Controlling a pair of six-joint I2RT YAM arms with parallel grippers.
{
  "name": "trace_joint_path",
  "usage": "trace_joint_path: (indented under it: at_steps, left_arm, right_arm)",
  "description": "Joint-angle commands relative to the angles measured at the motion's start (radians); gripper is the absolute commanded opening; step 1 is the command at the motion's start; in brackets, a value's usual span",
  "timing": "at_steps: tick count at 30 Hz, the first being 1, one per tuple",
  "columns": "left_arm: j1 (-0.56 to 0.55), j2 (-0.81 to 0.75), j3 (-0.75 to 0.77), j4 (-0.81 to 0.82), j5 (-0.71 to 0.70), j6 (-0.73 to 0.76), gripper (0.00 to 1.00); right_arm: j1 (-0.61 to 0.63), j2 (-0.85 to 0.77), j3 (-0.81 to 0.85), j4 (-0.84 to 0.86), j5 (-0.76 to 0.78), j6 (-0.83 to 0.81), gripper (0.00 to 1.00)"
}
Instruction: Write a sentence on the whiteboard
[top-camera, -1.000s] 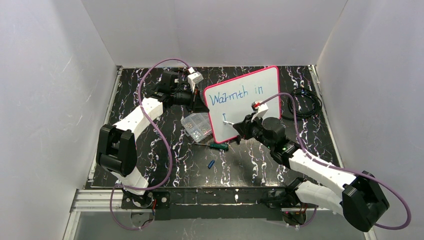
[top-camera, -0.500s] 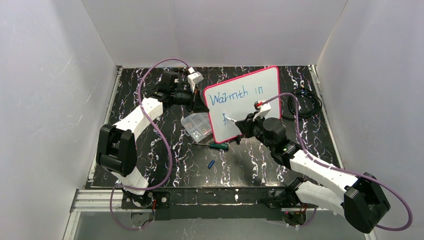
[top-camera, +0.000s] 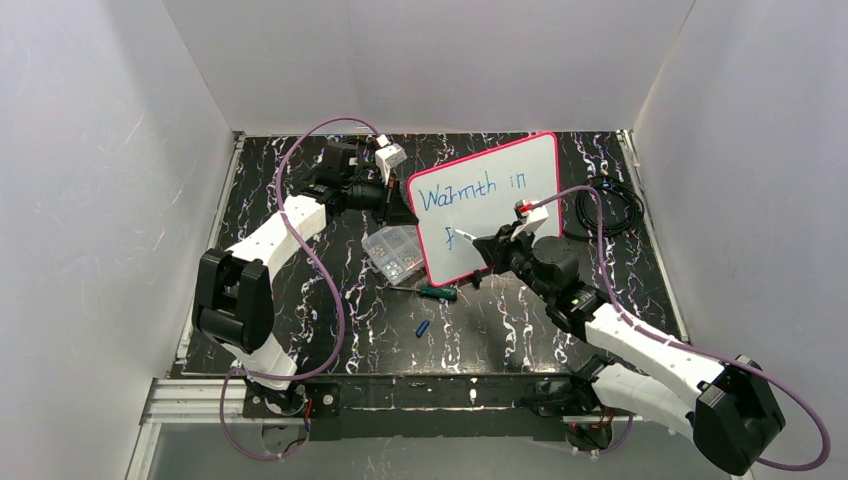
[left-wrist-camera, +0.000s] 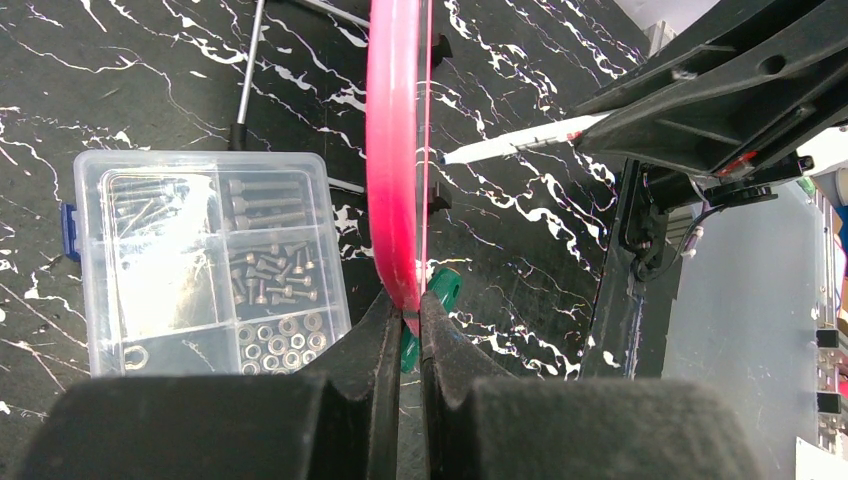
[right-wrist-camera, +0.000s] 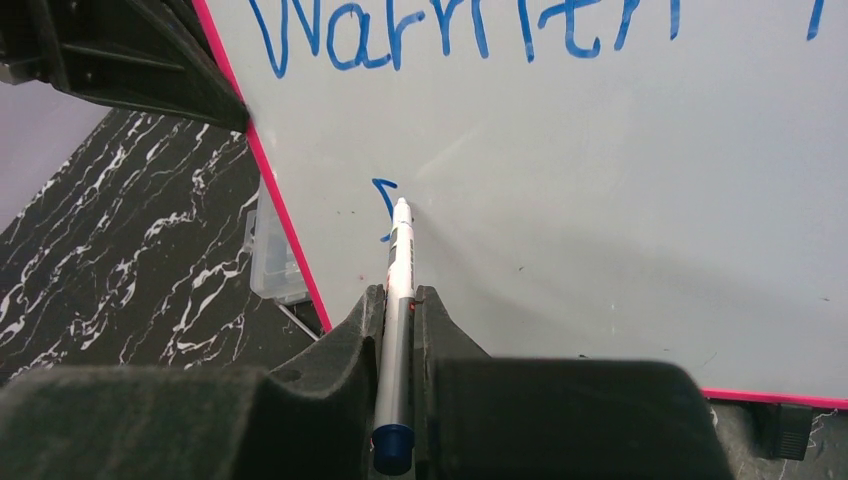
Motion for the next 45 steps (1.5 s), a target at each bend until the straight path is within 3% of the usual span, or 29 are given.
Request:
trace_joint_path:
  at_steps: [1, 27, 45]
  left_arm:
    - [-0.011, -0.069, 0.035, -0.012, 0.057, 0.015, 0.0]
    - [-0.012, -0.069, 0.036, -0.012, 0.058, 0.013, 0.0]
    - [-0.011, -0.07, 0.037, -0.012, 0.058, 0.013, 0.0]
  right_arm:
    - [-0.001, -0.025, 0.006, 0.045, 0.008, -0.007, 0.01]
    - [-0.001, 0.004, -0.002, 0.017, 0.101, -0.028, 0.01]
    - [0.0, 0.013, -0.053, -0.04, 0.062, -0.005, 0.01]
